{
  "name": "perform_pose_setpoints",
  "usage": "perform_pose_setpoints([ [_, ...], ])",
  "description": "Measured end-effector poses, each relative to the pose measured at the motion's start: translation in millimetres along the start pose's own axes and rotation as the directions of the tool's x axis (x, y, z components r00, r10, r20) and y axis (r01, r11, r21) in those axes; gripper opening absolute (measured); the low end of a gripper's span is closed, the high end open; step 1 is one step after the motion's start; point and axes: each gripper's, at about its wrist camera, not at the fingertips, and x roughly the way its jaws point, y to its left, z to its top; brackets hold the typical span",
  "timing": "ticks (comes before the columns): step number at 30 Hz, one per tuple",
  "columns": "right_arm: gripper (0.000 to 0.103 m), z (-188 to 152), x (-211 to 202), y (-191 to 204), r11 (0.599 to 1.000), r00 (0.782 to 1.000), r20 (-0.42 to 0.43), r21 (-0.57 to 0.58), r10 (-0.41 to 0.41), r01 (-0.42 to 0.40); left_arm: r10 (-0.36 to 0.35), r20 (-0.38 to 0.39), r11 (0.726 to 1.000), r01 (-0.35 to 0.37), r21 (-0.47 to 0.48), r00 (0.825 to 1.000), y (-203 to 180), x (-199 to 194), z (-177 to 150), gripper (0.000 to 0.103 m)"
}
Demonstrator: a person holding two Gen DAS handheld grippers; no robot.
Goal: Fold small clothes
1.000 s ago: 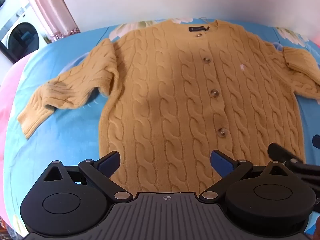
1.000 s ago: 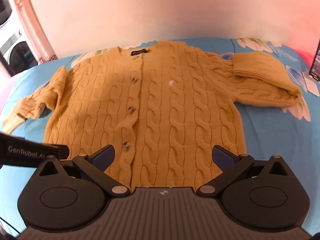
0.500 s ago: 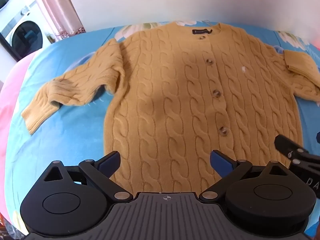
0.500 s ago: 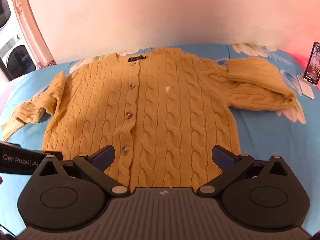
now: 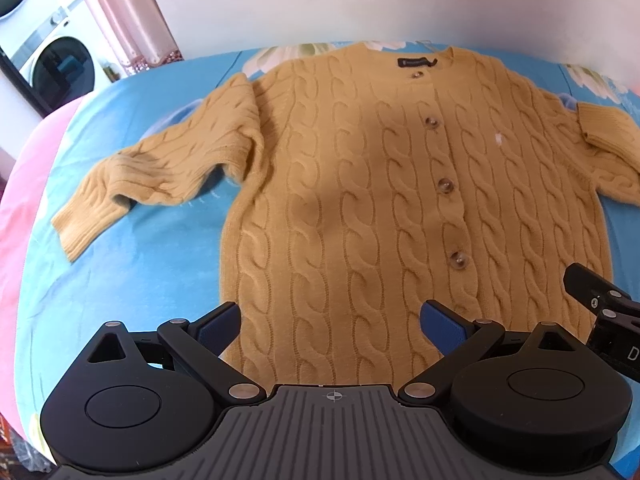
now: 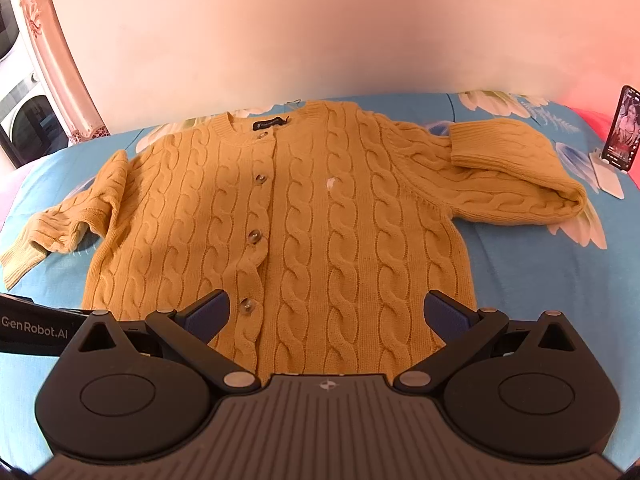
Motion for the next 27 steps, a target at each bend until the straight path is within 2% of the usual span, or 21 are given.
perform_pose_setpoints([
  [27,0.103,3.9,2.2,4.9,1.000,1.000,0.006,-0.015,-0.006,0.006,0.019,-0.004,1.000,-0.019,0.005,1.000,4.7,4.1,8.9,0.103],
])
